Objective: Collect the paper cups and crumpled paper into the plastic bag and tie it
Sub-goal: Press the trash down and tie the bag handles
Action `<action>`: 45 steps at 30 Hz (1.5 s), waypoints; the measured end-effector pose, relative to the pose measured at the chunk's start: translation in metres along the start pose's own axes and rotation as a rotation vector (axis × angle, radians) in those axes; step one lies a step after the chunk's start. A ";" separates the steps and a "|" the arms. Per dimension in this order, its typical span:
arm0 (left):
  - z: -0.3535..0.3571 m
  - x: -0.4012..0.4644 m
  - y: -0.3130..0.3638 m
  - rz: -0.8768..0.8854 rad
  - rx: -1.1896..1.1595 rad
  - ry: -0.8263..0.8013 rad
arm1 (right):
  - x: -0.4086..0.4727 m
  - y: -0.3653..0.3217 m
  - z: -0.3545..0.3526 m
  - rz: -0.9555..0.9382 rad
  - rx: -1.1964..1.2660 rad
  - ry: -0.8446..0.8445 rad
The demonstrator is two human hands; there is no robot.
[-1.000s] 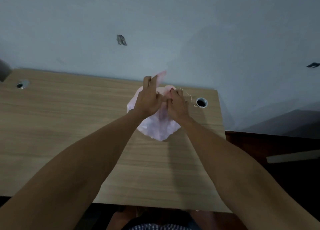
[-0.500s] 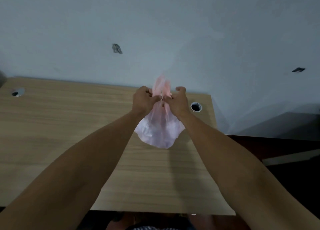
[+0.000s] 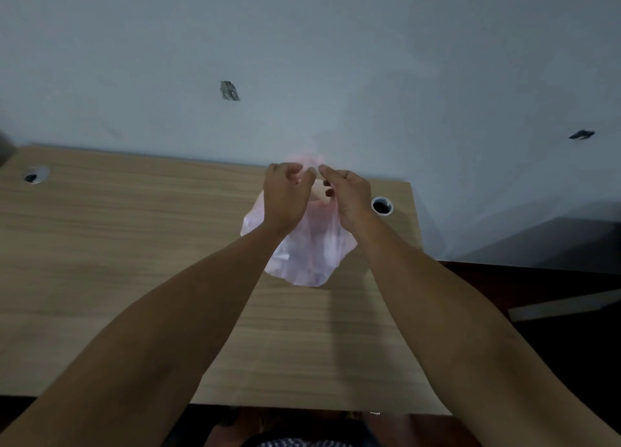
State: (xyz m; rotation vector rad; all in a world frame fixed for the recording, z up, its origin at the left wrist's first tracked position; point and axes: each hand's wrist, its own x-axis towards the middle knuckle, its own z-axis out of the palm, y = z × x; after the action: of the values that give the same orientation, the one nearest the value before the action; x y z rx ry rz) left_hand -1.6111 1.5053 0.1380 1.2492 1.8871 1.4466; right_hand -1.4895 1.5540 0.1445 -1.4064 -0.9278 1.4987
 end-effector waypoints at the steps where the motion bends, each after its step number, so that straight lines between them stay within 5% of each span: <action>1: 0.001 -0.003 -0.001 0.077 0.063 -0.018 | 0.001 0.000 0.001 0.022 0.047 -0.001; 6: -0.001 -0.009 -0.002 0.298 0.166 -0.008 | 0.002 0.000 0.003 -0.067 -0.033 0.008; 14: -0.004 0.001 0.014 -0.282 -0.160 0.140 | 0.003 0.002 0.000 -0.088 -0.272 0.062; 22: -0.011 0.005 0.006 -0.025 0.037 -0.026 | -0.002 -0.009 -0.007 -0.164 -0.205 0.001; 30: -0.014 -0.004 0.013 -0.082 -0.245 -0.128 | -0.008 -0.007 0.002 -0.016 0.072 -0.011; 36: -0.023 -0.002 0.007 -0.249 -0.472 -0.249 | -0.008 0.000 0.003 -0.097 0.053 -0.010; 45: -0.036 0.006 0.006 -0.338 -0.512 -0.465 | -0.014 -0.004 0.003 -0.087 0.018 -0.064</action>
State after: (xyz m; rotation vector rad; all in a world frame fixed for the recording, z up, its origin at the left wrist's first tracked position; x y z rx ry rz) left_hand -1.6399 1.4924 0.1575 0.8704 1.2399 1.2171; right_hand -1.4925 1.5423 0.1539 -1.2953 -1.0004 1.4909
